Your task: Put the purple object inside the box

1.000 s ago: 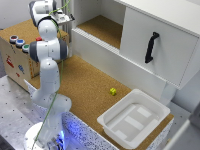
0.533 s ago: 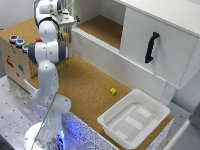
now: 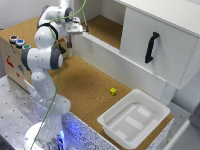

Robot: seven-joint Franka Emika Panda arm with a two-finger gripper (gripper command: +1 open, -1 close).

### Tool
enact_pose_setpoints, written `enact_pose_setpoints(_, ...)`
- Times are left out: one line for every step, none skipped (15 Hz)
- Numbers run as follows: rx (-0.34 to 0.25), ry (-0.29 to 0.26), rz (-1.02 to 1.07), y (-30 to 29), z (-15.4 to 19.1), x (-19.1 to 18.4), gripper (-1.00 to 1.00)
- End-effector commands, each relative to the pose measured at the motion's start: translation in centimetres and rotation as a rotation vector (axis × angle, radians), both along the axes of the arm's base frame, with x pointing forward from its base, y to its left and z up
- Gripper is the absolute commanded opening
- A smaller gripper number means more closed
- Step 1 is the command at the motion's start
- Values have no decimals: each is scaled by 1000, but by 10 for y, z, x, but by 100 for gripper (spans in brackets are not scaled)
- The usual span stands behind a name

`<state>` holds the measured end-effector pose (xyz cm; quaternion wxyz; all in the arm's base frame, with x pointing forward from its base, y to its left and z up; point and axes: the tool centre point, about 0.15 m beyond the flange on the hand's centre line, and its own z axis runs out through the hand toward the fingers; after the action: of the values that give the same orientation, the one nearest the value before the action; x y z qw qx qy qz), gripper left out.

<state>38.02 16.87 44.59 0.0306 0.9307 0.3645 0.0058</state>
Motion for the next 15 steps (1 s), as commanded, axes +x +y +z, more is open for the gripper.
enact_pose_setpoints(129,-67,-189,-95,-29,-26,-100)
enact_pose_setpoints(122,-54,-227,-110,-32,-28,-100)
enact_pose_setpoints(88,-37,-267,-128,-37,-28,-100)
enact_pose_setpoints(89,-27,-299,-147,-44,-29,-100)
enact_pose_setpoints(77,-10,-324,-167,-53,-27,-100)
enact_pose_setpoints(92,3,-353,-192,-66,-25,-100)
enact_pose_setpoints(97,8,-373,-213,-79,-23,-100)
enact_pose_setpoints(125,3,-383,-235,-86,-20,-100)
enact_pose_setpoints(140,-5,-375,-252,-90,-16,-100)
enact_pose_setpoints(153,-7,-362,-282,-90,-9,-100)
enact_pose_setpoints(164,-19,-350,-297,-88,-6,-100)
enact_pose_setpoints(149,-26,-333,-322,-87,0,-100)
enact_pose_setpoints(139,-34,-318,-339,-87,5,-100)
enact_pose_setpoints(147,-36,-307,-364,-90,12,-100)
enact_pose_setpoints(149,-33,-298,-384,-93,18,-100)
